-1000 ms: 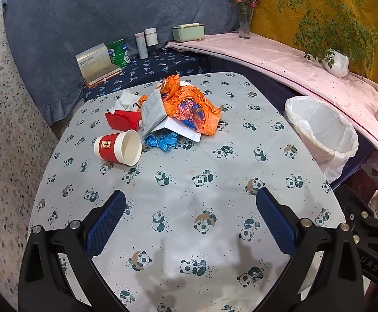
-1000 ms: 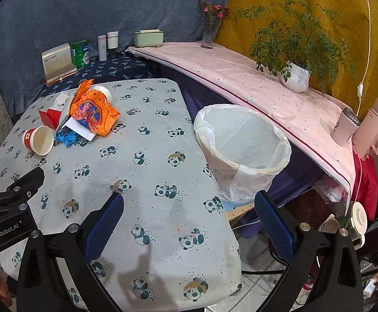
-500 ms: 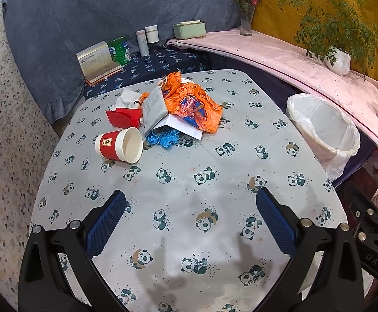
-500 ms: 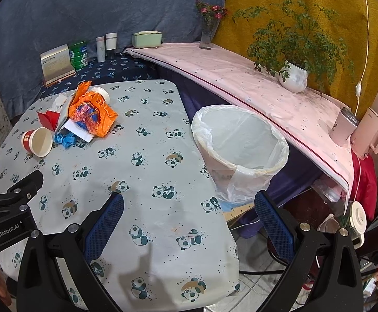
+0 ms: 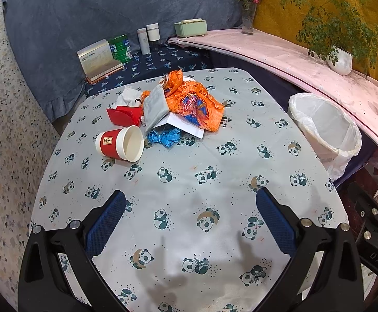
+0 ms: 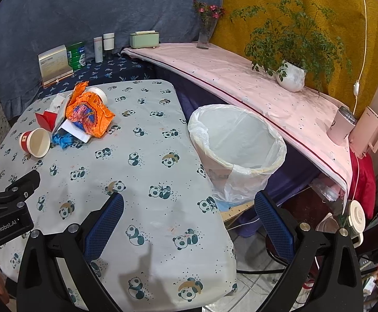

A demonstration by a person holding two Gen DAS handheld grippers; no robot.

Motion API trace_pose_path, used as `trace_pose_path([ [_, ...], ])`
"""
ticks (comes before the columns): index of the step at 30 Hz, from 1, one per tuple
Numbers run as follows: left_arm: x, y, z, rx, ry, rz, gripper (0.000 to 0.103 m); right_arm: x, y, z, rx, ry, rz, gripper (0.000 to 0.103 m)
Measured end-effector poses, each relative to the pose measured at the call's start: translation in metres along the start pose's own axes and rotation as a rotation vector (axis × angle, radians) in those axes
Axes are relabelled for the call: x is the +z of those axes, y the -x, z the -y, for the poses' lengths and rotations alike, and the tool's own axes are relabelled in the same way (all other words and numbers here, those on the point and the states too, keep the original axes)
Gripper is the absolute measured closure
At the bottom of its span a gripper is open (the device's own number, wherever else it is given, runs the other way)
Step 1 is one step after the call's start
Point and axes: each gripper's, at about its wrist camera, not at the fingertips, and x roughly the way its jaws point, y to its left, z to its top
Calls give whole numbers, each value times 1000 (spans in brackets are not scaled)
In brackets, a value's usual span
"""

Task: Collect trash

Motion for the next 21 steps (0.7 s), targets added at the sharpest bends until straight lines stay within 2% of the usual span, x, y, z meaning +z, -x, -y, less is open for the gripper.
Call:
trace_pose_path([
  [15,2,-5,-7,-8,19,-17,7,5,-3,-6,-5,-7,1,7],
  [21,9,-12,-21,-14,41,-23,7,10,-5,-13,-13,-4,5,7],
])
